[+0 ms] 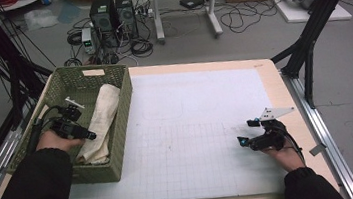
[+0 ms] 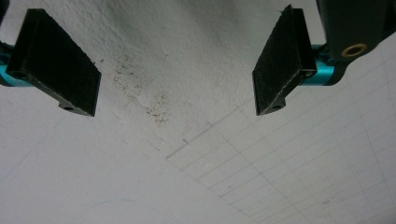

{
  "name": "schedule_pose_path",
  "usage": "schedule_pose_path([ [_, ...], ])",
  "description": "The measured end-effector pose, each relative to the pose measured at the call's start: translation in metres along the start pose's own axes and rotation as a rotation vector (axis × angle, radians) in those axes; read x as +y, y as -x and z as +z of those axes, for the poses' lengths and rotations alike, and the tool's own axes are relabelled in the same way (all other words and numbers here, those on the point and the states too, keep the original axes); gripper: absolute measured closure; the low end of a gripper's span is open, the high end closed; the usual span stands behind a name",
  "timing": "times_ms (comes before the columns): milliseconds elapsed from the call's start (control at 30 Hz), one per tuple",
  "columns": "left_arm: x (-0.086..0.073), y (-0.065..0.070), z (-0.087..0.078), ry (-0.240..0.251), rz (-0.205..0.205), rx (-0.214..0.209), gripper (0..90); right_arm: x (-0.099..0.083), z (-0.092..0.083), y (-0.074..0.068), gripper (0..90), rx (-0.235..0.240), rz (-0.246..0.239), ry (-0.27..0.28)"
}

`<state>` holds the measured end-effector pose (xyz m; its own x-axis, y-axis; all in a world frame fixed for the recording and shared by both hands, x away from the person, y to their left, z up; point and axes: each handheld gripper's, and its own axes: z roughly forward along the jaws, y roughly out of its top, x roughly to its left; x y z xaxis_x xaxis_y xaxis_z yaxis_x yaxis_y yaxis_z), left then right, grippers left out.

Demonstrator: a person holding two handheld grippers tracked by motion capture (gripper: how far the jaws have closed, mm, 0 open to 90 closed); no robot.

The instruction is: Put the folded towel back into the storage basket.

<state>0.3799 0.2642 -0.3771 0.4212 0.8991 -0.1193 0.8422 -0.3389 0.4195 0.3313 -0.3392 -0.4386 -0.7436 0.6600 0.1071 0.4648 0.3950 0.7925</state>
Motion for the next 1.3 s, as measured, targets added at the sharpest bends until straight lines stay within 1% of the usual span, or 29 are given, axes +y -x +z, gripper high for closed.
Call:
schedule_pose_path([
  [67,0.001,0.000,-0.001,0.023,0.004,-0.011,60.2,0.001,-0.001,0.000,14.5,-0.001,0.002,0.007],
  [233,0.001,0.000,-0.003,0.075,-0.011,-0.029,59.8,0.001,-0.001,-0.001,14.4,-0.001,-0.004,0.009],
  [400,0.004,0.001,-0.006,0.142,-0.039,-0.085,58.8,0.001,-0.003,0.000,14.2,-0.004,0.003,0.019],
  [500,0.005,0.003,-0.008,0.176,-0.049,-0.109,58.5,0.001,-0.004,0.000,14.1,-0.005,0.004,0.022],
  [567,0.006,0.003,-0.009,0.201,-0.060,-0.138,58.3,0.001,-0.005,0.000,14.1,-0.006,0.006,0.026],
  [667,0.007,0.004,-0.011,0.243,-0.081,-0.158,56.9,0.001,-0.006,0.000,14.0,-0.007,0.004,0.032],
  [767,0.008,0.005,-0.013,0.266,-0.083,-0.163,55.8,0.001,-0.007,0.000,13.9,-0.008,0.007,0.037],
  [833,0.009,0.005,-0.013,0.282,-0.098,-0.180,55.3,0.001,-0.007,0.001,13.7,-0.007,0.010,0.041],
  [933,0.010,0.005,-0.015,0.296,-0.122,-0.186,55.1,0.002,-0.009,0.001,13.6,-0.008,0.015,0.042],
  [967,0.010,0.004,-0.015,0.304,-0.131,-0.196,54.1,0.002,-0.009,0.001,13.6,-0.010,0.009,0.049],
  [1033,0.011,0.005,-0.016,0.320,-0.139,-0.202,53.8,0.002,-0.010,0.001,13.5,-0.009,0.015,0.051],
  [1100,0.012,0.004,-0.018,0.339,-0.152,-0.223,52.2,0.002,-0.010,0.001,13.3,-0.011,0.015,0.055],
  [1133,0.012,0.005,-0.019,0.347,-0.157,-0.222,51.5,0.002,-0.010,0.001,13.0,-0.012,0.013,0.056],
  [1233,0.013,0.004,-0.020,0.366,-0.178,-0.235,49.2,0.003,-0.011,0.001,12.9,-0.013,0.010,0.058],
  [1300,0.013,0.003,-0.021,0.379,-0.189,-0.253,48.8,0.003,-0.012,0.001,12.8,-0.014,0.013,0.060],
])
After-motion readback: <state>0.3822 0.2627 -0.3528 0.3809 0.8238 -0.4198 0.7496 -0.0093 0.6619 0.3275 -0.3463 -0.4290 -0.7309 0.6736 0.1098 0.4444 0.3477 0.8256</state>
